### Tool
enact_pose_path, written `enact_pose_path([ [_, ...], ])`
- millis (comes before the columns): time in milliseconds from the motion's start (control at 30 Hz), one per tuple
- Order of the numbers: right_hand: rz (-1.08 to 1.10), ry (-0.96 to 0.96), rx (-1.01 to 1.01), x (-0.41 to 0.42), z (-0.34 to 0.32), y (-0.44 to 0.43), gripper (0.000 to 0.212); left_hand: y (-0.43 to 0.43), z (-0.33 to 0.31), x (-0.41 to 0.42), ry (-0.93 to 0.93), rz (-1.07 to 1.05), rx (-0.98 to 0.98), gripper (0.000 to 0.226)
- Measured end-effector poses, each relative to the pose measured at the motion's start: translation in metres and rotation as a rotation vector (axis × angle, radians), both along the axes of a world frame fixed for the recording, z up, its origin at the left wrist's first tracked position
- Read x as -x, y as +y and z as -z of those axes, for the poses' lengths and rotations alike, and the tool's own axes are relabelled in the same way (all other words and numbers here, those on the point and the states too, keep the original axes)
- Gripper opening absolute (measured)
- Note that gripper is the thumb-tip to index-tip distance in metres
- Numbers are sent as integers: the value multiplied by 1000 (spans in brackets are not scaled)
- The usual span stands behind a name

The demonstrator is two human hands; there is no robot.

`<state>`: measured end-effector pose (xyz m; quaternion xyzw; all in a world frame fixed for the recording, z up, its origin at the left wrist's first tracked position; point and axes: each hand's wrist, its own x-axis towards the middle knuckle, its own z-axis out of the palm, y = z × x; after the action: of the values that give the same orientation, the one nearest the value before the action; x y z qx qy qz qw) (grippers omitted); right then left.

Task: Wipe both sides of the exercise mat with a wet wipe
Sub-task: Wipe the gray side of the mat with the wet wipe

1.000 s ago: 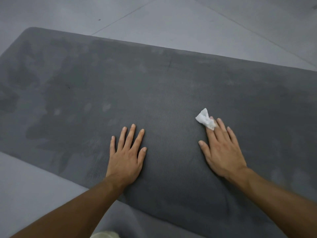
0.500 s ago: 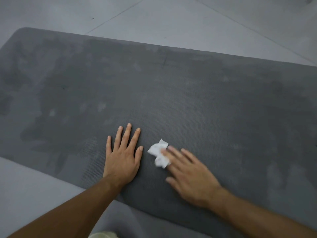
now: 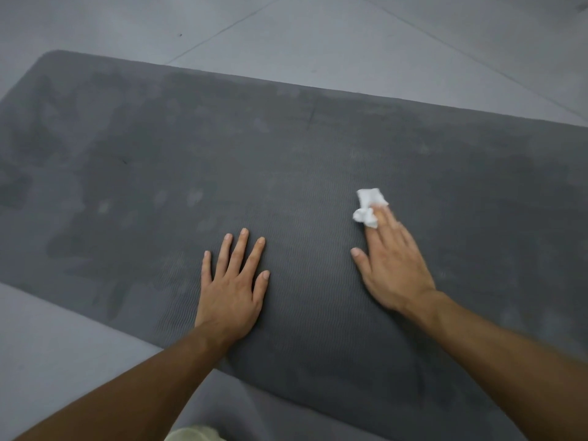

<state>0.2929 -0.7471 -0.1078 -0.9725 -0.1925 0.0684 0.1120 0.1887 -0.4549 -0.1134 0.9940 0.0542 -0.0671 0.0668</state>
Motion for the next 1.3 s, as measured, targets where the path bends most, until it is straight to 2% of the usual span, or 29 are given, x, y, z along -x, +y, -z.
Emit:
enact_pose_path([
  [200,-449,-33,50,63,-3,35,72,-4,-3,-3,-10,-25,19,64],
  [267,-532,-53,68,71,-1,33,70,-6,-4,-7,-12,-28,23,65],
  [333,-486,-75,68,60,0,25,68,-6,-6,-13,-6,-24,20,65],
  [467,-134,-86,110,5,2,-19,73,-1,-9,-25,28,15,32,66],
  [567,103,-20,113,-33,-1,-65,78,5,-9,-31,50,42,19,68],
  [700,265,26,103,-54,-6,-93,83,8,-8,-35,39,40,19,69],
  [800,238,33,33,-48,-6,-63,79,5,-7,-36,17,8,9,71],
  [967,-40,56,-66,-8,-10,30,78,4,-5,-35,-17,-23,4,67],
  [1133,-382,-2,25,30,-8,71,68,2,-5,-34,-48,-35,-4,67],
  [1200,-398,-28,61,18,-4,62,68,2,-5,-35,-39,-32,-7,68],
  [1300,-206,-67,87,-23,-2,33,70,2,-5,-36,-15,-22,-17,68],
])
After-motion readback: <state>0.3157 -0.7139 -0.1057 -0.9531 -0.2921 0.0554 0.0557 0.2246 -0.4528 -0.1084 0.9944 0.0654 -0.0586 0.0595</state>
